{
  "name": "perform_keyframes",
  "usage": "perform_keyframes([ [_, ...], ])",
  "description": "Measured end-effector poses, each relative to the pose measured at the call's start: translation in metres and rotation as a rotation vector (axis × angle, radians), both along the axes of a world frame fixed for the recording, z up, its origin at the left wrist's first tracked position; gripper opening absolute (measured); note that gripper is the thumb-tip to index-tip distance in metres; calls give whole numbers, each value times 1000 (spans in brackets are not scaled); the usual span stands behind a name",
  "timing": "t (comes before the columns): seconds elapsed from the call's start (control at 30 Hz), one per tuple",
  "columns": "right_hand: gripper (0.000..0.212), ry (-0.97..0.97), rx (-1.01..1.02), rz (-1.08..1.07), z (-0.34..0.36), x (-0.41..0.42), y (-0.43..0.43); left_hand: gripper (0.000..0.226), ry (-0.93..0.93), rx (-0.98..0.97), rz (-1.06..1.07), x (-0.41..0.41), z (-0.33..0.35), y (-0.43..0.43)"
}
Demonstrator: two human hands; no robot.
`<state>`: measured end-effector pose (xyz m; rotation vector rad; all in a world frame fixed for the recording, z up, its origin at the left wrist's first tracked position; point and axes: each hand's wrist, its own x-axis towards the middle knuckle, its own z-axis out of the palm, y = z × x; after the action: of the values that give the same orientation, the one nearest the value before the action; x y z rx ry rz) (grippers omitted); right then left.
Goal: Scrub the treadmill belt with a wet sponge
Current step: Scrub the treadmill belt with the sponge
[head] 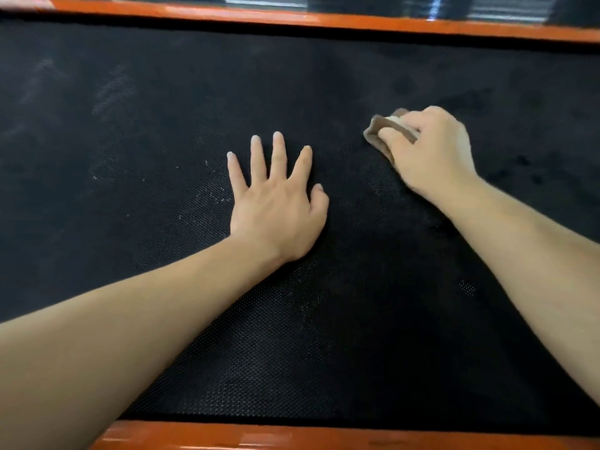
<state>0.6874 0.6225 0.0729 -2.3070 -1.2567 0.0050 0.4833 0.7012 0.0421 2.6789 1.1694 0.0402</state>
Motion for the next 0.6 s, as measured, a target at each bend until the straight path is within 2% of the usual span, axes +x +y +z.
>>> perform_keyframes([
  [0.17, 27, -4, -29, 288, -9, -19, -15, 68, 7, 27, 8, 1, -2, -1],
  [0.33, 27, 6, 33, 19, -3, 25, 29, 71, 23, 39, 10, 1, -3, -1],
  [0.47, 30, -1, 21, 311, -14, -5, 9, 71, 51, 41, 13, 3, -1, -1],
  [0.5, 30, 3, 20, 323, -13, -1, 9, 71, 65, 34, 13, 4, 0, 0],
  [0.6, 28, -13, 59, 106, -7, 26, 36, 65, 84, -21, 18, 9, 5, 2],
])
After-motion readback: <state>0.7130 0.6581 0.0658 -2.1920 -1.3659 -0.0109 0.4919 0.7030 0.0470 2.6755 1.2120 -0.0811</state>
